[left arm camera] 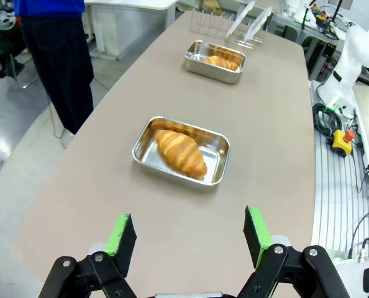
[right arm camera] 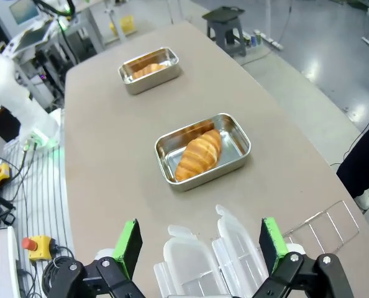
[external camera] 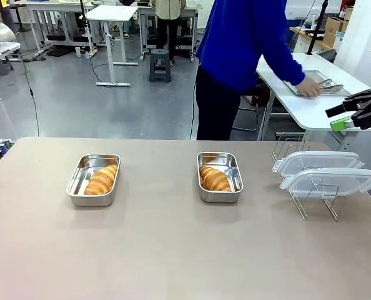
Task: Place the bread in airtight containers.
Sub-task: Pick up one Airtight Container lid and hand it to the human.
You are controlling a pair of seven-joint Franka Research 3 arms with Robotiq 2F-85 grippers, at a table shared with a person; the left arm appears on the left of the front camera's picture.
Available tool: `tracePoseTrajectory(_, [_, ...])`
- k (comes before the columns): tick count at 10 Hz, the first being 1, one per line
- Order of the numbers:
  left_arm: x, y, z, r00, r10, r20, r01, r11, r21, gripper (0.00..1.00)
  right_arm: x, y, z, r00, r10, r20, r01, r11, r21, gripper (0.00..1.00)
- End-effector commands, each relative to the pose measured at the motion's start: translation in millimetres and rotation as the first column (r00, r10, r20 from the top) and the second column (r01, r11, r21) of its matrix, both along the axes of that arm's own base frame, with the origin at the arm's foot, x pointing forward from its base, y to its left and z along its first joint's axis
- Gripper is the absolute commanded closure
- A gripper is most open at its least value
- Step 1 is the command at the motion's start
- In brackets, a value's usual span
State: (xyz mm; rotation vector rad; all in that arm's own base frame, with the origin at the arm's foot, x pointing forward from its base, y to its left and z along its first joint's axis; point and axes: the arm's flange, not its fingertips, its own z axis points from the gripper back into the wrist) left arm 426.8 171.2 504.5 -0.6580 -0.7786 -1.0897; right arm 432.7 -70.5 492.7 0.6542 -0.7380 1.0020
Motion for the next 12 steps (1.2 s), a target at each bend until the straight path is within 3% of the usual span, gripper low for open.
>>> tracePoseTrajectory(1, [-2, 0, 0, 1.000, -0.017, 0.004, 0.017, 1.000, 0.005, 0.09, 2, 0, 2, 1.000, 0.007, 0.013, -0.008, 1.000, 0.019, 0.00])
tracePoseTrajectory(3, [-2, 0, 0, 1.000, -0.017, 0.004, 0.017, 1.000, 0.005, 0.09, 0, 0, 0, 1.000, 0.001, -0.001, -0.001, 1.000, 0.001, 0.00])
tracePoseTrajectory(4, [-2, 0, 0, 1.000, -0.017, 0.004, 0.017, 1.000, 0.005, 0.09, -2, 14, 2, 0.990, 0.138, 0.021, -0.133, 0.976, -0.173, 0.00])
tracePoseTrajectory(7, [-2, 0, 0, 1.000, -0.017, 0.004, 0.017, 1.000, 0.005, 0.09, -13, 46, -5, 0.942, 0.333, -0.051, -0.312, 0.807, -0.501, 0.00])
tracePoseTrajectory(9, [-2, 0, 0, 1.000, -0.017, 0.004, 0.017, 1.000, 0.005, 0.09, -25, 53, -10, 0.938, 0.330, -0.106, -0.325, 0.733, -0.597, 0.00])
tracePoseTrajectory(12, [-2, 0, 0, 1.000, -0.017, 0.004, 0.017, 1.000, 0.005, 0.09, -37, 57, -20, 0.938, 0.302, -0.169, -0.336, 0.674, -0.658, 0.00])
